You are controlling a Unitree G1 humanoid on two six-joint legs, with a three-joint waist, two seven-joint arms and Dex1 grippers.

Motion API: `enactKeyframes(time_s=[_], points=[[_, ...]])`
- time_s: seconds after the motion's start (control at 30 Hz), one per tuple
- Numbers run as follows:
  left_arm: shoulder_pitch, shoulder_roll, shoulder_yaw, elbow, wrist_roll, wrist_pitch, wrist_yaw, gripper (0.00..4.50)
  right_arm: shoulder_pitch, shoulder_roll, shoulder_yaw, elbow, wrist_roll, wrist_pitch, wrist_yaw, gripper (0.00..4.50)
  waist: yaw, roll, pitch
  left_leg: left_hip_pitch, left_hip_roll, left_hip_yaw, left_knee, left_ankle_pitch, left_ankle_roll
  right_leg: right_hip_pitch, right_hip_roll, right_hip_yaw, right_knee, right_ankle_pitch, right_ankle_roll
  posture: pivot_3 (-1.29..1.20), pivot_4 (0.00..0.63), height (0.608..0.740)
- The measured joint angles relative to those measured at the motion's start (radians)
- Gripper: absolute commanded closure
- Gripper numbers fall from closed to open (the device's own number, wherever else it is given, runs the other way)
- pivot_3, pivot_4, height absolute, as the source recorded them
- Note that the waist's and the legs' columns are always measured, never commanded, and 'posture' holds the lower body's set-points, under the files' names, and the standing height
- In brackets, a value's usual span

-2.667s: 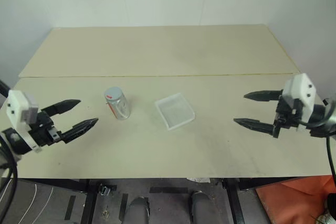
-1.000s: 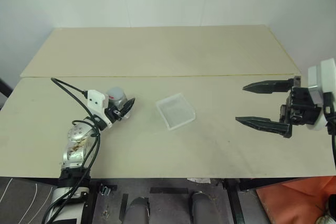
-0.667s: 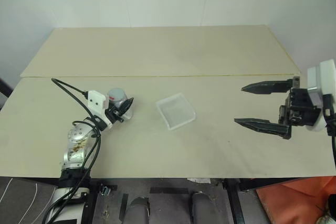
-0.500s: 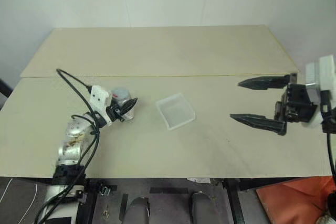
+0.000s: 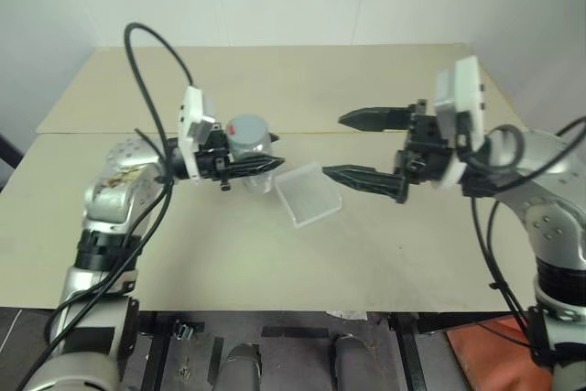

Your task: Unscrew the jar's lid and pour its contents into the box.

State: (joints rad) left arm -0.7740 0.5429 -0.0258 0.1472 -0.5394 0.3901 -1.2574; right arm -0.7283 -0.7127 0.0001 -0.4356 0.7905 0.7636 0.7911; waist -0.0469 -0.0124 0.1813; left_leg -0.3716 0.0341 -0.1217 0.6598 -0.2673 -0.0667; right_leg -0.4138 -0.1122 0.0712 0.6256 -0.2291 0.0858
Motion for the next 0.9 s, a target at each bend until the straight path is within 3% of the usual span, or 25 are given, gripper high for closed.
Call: enactKeyframes(time_s=[0.33,0.77,0.9], points=[[-0.11,-0.078,-0.081,0.185,0.071,-0.098,-0.132,2.54,-0.118,0.122,0.078,0.042,-0.048,0.085,-0.122,0.0,-0.026,0.0,0.0,-0.004,0.0,-0.001,0.0,0.0,0.0,-0.006,0.0,0.0,0.004,0.0,0.0,0.0,0.15,0.74],[-0.126,-0.102,-0.082,0.208,0.093,-0.126,-0.165,2.54,-0.175,0.19,0.144,0.099,-0.124,0.122,-0.148,0.0,-0.025,0.0,0.0,-0.005,0.0,-0.002,0.0,0.0,0.0,-0.007,0.0,0.0,0.005,0.0,0.0,0.0,0.15,0.74],[-0.126,-0.102,-0.08,0.208,0.102,-0.126,-0.167,2.54,-0.177,0.197,0.149,0.114,-0.14,0.122,-0.136,0.93,-0.026,0.0,0.0,-0.005,0.0,-0.002,0.0,0.0,0.0,-0.007,0.0,0.0,0.005,0.0,0.0,0.0,0.15,0.74]])
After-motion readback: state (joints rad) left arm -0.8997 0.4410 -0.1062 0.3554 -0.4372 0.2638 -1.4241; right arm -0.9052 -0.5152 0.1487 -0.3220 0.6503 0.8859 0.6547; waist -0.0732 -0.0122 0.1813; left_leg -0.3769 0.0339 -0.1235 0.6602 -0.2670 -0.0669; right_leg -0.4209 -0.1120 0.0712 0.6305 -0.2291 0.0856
